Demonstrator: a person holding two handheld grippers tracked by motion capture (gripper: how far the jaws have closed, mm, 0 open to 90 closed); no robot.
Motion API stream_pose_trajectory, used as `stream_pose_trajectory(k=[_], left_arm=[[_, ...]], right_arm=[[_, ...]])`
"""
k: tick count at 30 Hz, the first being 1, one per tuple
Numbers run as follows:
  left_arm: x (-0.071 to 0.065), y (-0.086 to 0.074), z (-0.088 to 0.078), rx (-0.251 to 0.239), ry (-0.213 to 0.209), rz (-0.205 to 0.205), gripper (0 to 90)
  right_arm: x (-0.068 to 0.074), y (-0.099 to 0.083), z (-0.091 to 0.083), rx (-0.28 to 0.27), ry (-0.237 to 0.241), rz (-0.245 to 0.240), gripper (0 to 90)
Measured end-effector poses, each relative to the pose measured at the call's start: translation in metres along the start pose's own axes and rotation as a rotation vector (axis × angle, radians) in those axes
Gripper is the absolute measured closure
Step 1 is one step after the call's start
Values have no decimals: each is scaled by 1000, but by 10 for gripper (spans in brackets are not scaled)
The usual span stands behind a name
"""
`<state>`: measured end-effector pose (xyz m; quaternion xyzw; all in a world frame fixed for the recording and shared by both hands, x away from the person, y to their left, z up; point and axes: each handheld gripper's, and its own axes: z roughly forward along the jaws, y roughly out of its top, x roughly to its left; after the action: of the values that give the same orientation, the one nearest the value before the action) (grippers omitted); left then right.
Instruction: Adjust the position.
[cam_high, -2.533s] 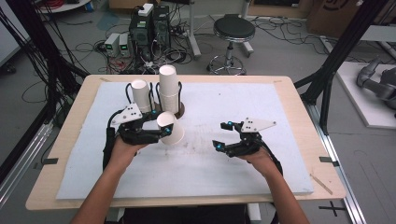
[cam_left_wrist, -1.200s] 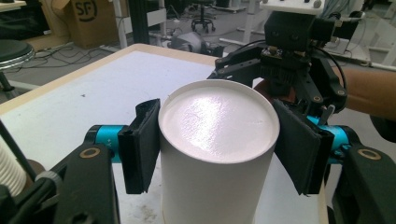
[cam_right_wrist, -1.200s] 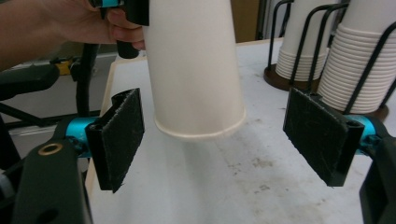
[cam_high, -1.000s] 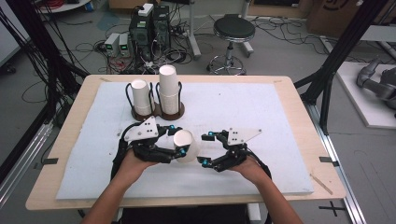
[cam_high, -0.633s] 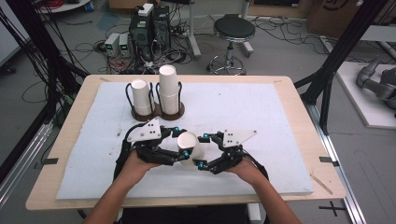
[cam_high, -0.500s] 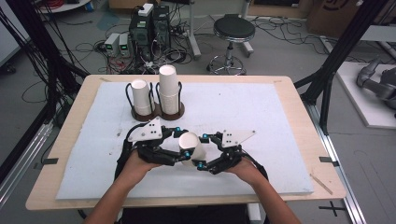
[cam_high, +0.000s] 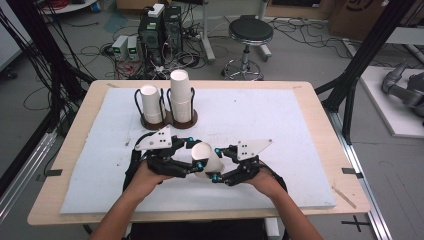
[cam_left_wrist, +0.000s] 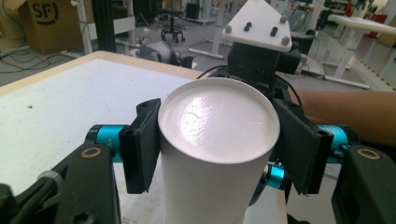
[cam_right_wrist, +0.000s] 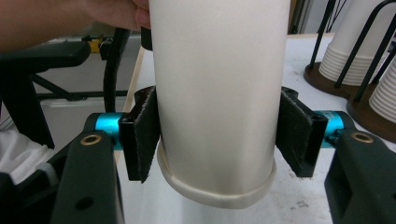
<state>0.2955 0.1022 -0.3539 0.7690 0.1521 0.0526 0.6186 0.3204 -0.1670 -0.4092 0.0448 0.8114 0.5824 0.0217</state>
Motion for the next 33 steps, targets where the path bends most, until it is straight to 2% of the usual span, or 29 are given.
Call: stream_pose_trajectory(k=[2, 3, 4, 5, 8, 11, 12, 13, 15, 18, 20, 21, 22, 23, 25, 27, 28, 30, 33], left_arm=[[-1, 3, 1, 39, 18, 24, 332], [-1, 5, 2, 63, 32, 46, 270], [-1, 8, 2, 77, 23, 50, 223], [-1, 10, 3, 79, 8, 56, 218], [-1, 15, 9, 112, -12, 81, 224], [1, 14, 13, 140, -38, 87, 285], [2, 14, 15, 143, -42, 86, 331], [3, 13, 15, 145, -56, 84, 331], [4, 11, 16, 136, -79, 76, 362], [5, 10, 15, 116, -92, 68, 365], [7, 9, 13, 83, -89, 57, 365], [7, 9, 11, 49, -91, 42, 365], [7, 9, 9, 25, -92, 35, 365], [7, 9, 8, 2, -92, 34, 365], [6, 9, 6, -37, -94, 28, 365], [6, 9, 5, -53, -93, 30, 365], [6, 9, 4, -58, -93, 32, 365], [6, 8, 4, -59, -93, 31, 365], [7, 4, 3, -39, -94, 27, 366]], right_arm=[[0, 0, 0, 15, 5, -8, 396], [0, 0, 0, 14, 9, -9, 397], [0, 0, -1, 15, 7, -8, 398], [-1, 0, -2, 23, -3, -14, 398], [-1, 0, -2, 37, 5, -18, 398], [0, 0, 0, 47, 17, -22, 397], [1, 0, 0, 44, 31, -21, 397], [1, 0, 0, 44, 31, -21, 397], [0, 0, -1, 45, 18, -25, 400], [0, -1, -2, 46, 41, -11, 362], [1, 0, -1, 24, 35, 10, 293], [1, 1, -1, 7, 26, 15, 255], [2, 1, -1, -16, -3, 22, 174], [2, 1, -1, -28, -18, 30, 171], [2, 1, -1, -48, -19, 43, 171], [2, 1, -1, -56, -16, 43, 171], [2, 1, -1, -58, -12, 43, 177], [1, 2, -2, -63, 10, 36, 262], [0, 2, -4, -44, 23, 9, 320]])
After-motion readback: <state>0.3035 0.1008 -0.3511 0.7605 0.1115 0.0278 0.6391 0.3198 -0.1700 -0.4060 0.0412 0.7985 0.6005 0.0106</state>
